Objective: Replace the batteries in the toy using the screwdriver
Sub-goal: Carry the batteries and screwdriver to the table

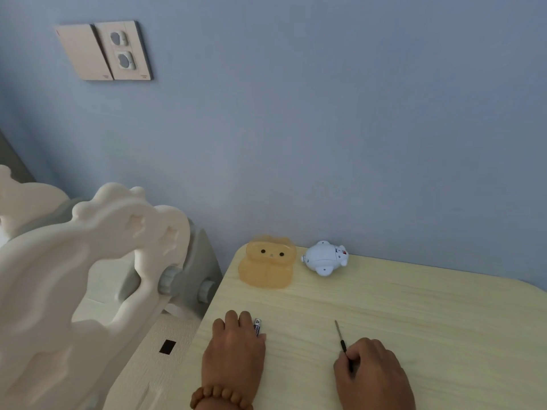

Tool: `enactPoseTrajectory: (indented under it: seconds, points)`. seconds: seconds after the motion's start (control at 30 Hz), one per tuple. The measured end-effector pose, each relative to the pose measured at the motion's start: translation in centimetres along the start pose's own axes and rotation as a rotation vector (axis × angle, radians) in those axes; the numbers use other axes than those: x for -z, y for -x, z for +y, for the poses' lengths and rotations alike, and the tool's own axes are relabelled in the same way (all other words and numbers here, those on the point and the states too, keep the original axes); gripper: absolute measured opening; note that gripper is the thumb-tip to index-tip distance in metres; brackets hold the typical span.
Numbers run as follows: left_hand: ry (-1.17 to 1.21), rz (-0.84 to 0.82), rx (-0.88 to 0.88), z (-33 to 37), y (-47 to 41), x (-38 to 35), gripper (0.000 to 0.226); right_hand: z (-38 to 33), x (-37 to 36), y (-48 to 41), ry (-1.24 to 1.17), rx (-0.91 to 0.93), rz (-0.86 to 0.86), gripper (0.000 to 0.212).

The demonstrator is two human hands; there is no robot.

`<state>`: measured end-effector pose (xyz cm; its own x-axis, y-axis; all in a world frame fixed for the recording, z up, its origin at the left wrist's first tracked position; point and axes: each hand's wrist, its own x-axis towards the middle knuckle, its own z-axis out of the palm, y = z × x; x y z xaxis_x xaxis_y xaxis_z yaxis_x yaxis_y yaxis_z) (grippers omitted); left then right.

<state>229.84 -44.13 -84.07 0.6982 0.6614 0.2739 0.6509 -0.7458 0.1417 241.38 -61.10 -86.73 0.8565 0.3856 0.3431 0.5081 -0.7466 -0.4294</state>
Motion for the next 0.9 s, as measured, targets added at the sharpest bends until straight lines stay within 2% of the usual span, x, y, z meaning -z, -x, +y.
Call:
enactPoseTrajectory:
  seconds: [0.2,0.3,0.37,0.43,0.57,0.67,0.77,0.9]
  points:
    - [0.075,-0.092,0.097,0.1,-0.1,1.6,0.054,0.1,-0.1,0.2,-0.023,0.038,0.07,0.019]
    - [0.186,-0.283,0.103,-1.1,-1.0,2.9,0.096,0.1,0.0,0.0,-0.005,0.033,0.057,0.031]
    - [0.226,-0.45,-0.001,-2.7,-1.9,4.2,0.122,0.1,-0.1,0.0,-0.003,0.029,0.031,0.042]
    - [0.194,-0.57,-0.191,-4.1,-2.4,5.2,0.127,0.2,-0.1,0.0,-0.005,0.035,0.022,0.044]
    - [0.157,-0.613,-0.481,-4.9,-3.7,4.2,0.11,0.2,-0.3,-0.1,-0.003,0.035,0.0,0.045]
    - [0.15,-0.619,-0.546,-4.8,-4.5,2.6,0.083,0.4,-0.4,-0.1,-0.003,0.048,0.02,0.044]
    - [0.211,-0.541,-0.599,-5.3,-4.9,1.4,0.057,0.4,-0.5,-0.1,-0.013,0.059,0.038,0.042]
    - [0.335,-0.466,-0.596,-6.3,-5.1,0.2,0.049,0.5,-0.6,-0.2,-0.023,0.055,0.054,0.033]
